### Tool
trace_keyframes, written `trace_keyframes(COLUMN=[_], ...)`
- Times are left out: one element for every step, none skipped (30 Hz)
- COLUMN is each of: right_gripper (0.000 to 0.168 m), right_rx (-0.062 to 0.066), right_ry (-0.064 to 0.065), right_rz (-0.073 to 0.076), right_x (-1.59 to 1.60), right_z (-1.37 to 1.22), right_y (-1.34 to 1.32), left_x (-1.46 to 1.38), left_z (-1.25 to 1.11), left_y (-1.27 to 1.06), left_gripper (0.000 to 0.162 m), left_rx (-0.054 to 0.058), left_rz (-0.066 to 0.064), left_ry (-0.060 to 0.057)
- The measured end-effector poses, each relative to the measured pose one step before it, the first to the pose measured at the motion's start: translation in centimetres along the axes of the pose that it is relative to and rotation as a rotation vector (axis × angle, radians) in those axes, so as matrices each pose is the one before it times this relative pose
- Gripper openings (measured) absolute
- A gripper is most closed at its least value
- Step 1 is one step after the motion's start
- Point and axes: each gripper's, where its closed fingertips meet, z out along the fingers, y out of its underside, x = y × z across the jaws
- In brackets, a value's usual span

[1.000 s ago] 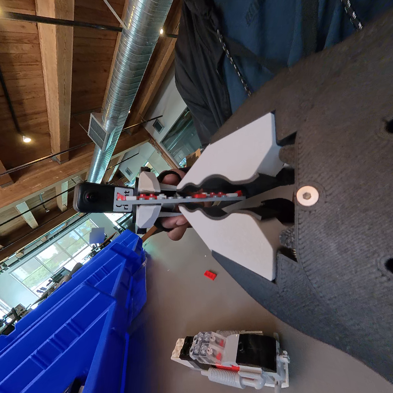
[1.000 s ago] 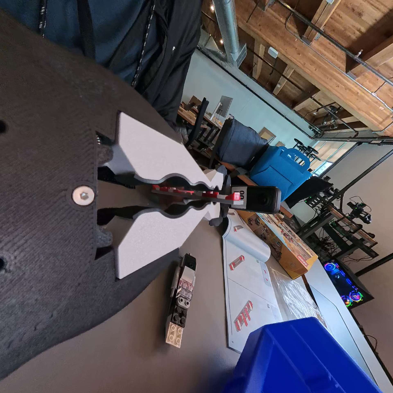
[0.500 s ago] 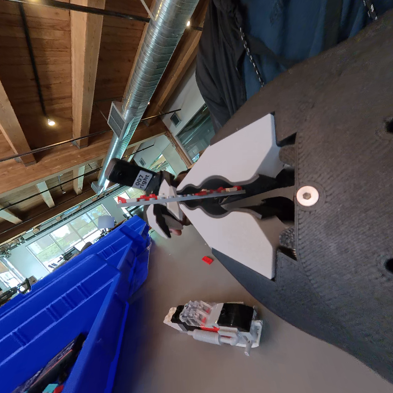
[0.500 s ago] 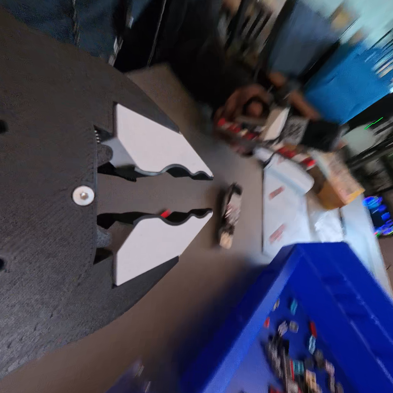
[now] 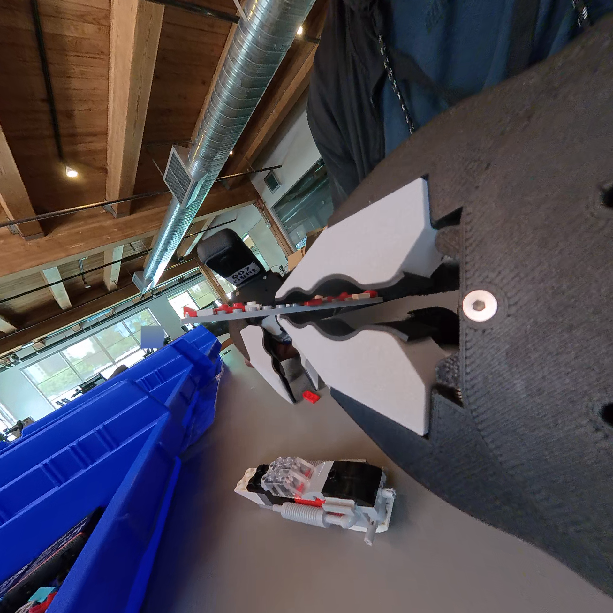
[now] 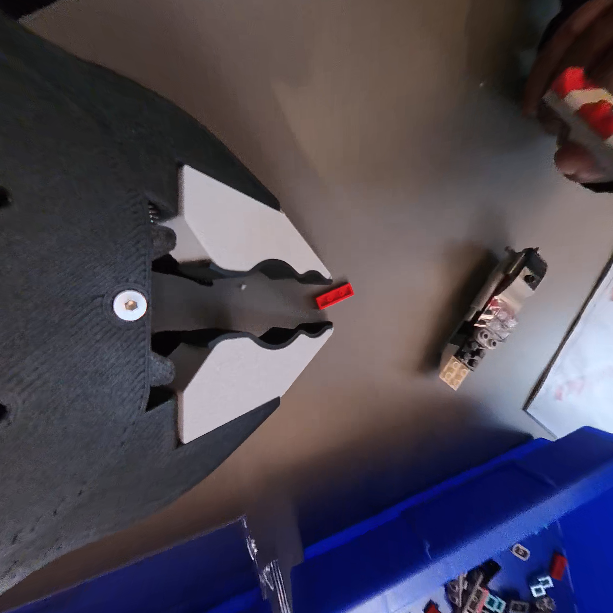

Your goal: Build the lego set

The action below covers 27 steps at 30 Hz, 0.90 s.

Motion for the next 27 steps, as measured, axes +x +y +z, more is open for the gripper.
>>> trace_keyframes(right_gripper=[0.013,0.011,0.008,0.008,0.008,0.008,0.008,0.008,0.008,0.008,0.008,0.009,0.012,0.016,0.019,0.020,0.021,0.022,0.022,0.022,0.023,0.023,0.022,0.022,0.022,0.022,0.022], right_rx=[-0.0043,0.0002,-0.0008,-0.0001,0.0026,0.0131,0.0402,0.0679,0.0815,0.0687,0.0332,0.0231,0.0100,-0.0013,-0.0099,-0.0132,-0.0121,-0.0083,-0.0050,-0.0022,-0.0005,0.0013,0.0020,0.0015,0.0001,-0.0048,-0.0113], right_ry=[-0.0015,-0.0106,-0.0034,-0.0043,-0.0111,-0.0132,-0.0137,-0.0268,-0.0368,-0.0250,-0.0051,-0.0072,-0.0103,-0.0065,-0.0031,0.0000,0.0041,0.0048,0.0032,0.0052,0.0089,0.0124,0.0113,0.0158,0.0165,0.0168,0.0127], right_rz=[-0.0092,-0.0013,0.0027,0.0044,0.0043,0.0021,0.0034,0.0146,0.0305,0.0366,0.0279,0.0177,0.0092,0.0048,0.0023,-0.0007,-0.0015,-0.0008,0.0005,0.0036,0.0084,0.0114,0.0092,0.0080,0.0067,0.0055,0.0007], right_x=[-0.031,-0.126,-0.011,0.012,-0.087,-0.139,-0.154,-0.287,-0.338,-0.094,0.218,0.111,-0.034,-0.046,-0.029,-0.015,0.033,0.044,0.044,0.096,0.177,0.260,0.210,0.259,0.255,0.234,0.138], right_z=[0.099,0.082,0.075,0.043,0.025,-0.064,-0.239,-0.405,-0.473,-0.428,-0.372,-0.258,-0.117,-0.002,0.087,0.129,0.117,0.086,0.050,-0.010,-0.030,-0.055,-0.067,-0.049,-0.013,0.043,0.110], right_y=[-0.010,-0.081,-0.053,-0.040,-0.045,-0.162,-0.545,-0.908,-1.075,-0.858,-0.429,-0.289,-0.126,0.019,0.138,0.175,0.158,0.096,0.071,0.040,0.028,0.010,-0.003,-0.002,0.011,0.073,0.155], left_x=[0.017,0.023,0.021,-0.004,-0.018,-0.030,-0.045,-0.050,-0.035,-0.046,-0.061,-0.075,-0.067,-0.050,-0.018,0.001,-0.017,-0.015,-0.009,0.001,0.004,-0.005,-0.001,-0.016,-0.014,-0.033,-0.024], left_z=[-0.015,0.008,0.032,0.037,0.024,0.026,0.016,0.004,-0.003,0.012,0.001,-0.002,0.009,-0.004,0.004,-0.006,-0.009,-0.008,-0.006,-0.007,0.003,-0.008,0.009,-0.005,-0.001,0.003,0.008], left_y=[-0.027,0.006,0.027,0.041,0.048,0.034,0.036,0.031,0.024,0.012,0.008,0.018,0.013,0.029,-0.004,-0.015,-0.008,-0.009,-0.015,-0.006,-0.008,0.006,-0.002,0.018,0.005,0.021,0.031], left_gripper=[0.005,0.005,0.005,0.005,0.005,0.005,0.005,0.005,0.005,0.004,0.004,0.004,0.004,0.004,0.004,0.004,0.004,0.004,0.004,0.004,0.004,0.004,0.004,0.004,0.004,0.005,0.005], left_rx=[0.0011,0.0000,-0.0009,-0.0015,-0.0016,-0.0013,-0.0011,-0.0014,-0.0012,-0.0004,-0.0004,-0.0004,-0.0004,-0.0009,-0.0002,0.0008,0.0006,0.0007,0.0008,0.0004,0.0002,0.0002,-0.0006,-0.0010,-0.0008,-0.0012,-0.0019], left_rz=[-0.0020,-0.0016,-0.0010,-0.0016,-0.0017,-0.0019,-0.0023,-0.0020,-0.0013,-0.0006,-0.0010,-0.0014,-0.0016,-0.0015,-0.0012,-0.0004,-0.0007,-0.0012,-0.0005,-0.0002,0.0000,0.0005,0.0003,0.0006,0.0010,0.0003,-0.0008], left_ry=[0.0013,0.0016,0.0017,0.0003,-0.0002,-0.0009,-0.0016,-0.0015,-0.0009,-0.0012,-0.0016,-0.0016,-0.0016,-0.0008,0.0001,0.0007,-0.0001,-0.0002,-0.0001,-0.0001,-0.0003,-0.0005,-0.0010,-0.0018,-0.0028,-0.0031,-0.0029])
